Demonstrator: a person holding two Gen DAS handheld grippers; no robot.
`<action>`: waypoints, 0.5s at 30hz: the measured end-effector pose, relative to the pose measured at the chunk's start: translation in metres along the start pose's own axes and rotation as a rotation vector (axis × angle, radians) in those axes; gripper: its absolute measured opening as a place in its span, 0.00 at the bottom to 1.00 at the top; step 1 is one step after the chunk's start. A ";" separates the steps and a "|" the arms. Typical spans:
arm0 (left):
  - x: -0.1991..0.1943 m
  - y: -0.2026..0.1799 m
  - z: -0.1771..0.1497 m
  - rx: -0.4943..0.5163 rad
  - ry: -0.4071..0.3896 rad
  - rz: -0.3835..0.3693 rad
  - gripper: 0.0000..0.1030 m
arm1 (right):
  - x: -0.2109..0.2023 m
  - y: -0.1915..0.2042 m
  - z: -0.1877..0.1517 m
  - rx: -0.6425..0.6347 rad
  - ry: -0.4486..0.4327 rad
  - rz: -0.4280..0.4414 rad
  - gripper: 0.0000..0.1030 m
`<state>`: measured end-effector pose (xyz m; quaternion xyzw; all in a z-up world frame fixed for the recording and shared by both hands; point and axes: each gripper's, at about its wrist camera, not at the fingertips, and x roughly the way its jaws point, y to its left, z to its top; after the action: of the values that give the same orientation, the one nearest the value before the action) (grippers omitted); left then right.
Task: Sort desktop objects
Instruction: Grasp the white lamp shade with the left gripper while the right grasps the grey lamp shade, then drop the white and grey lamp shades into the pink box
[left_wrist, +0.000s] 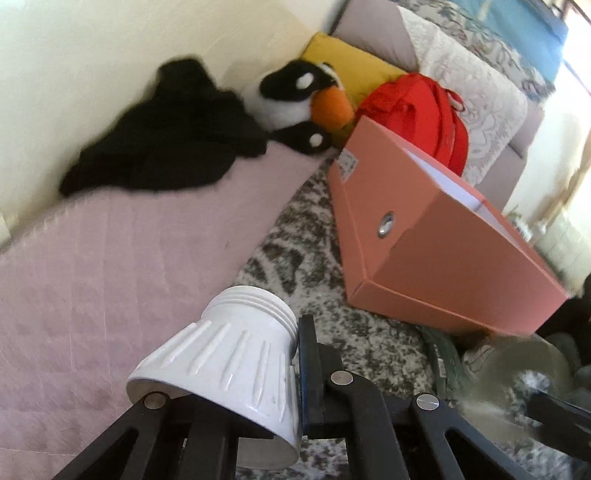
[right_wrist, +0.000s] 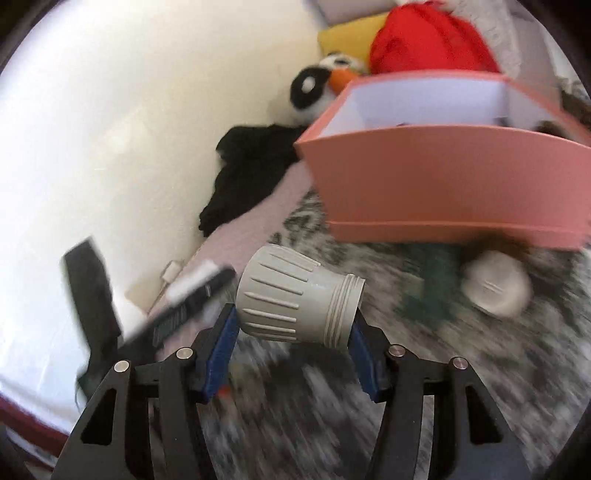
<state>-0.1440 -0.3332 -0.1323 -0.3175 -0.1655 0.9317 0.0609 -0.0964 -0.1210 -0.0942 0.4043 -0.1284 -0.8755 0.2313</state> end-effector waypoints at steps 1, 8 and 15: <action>-0.003 -0.007 0.001 0.024 -0.008 0.008 0.01 | -0.022 -0.008 -0.010 -0.004 -0.015 -0.017 0.58; -0.027 -0.083 0.008 0.253 -0.061 0.058 0.01 | -0.134 -0.063 -0.059 0.039 -0.117 -0.085 0.59; -0.045 -0.183 0.040 0.405 -0.173 -0.023 0.01 | -0.206 -0.094 -0.073 0.053 -0.244 -0.101 0.59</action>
<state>-0.1315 -0.1821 -0.0130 -0.2159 0.0169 0.9689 0.1194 0.0478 0.0624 -0.0457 0.3066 -0.1581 -0.9251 0.1588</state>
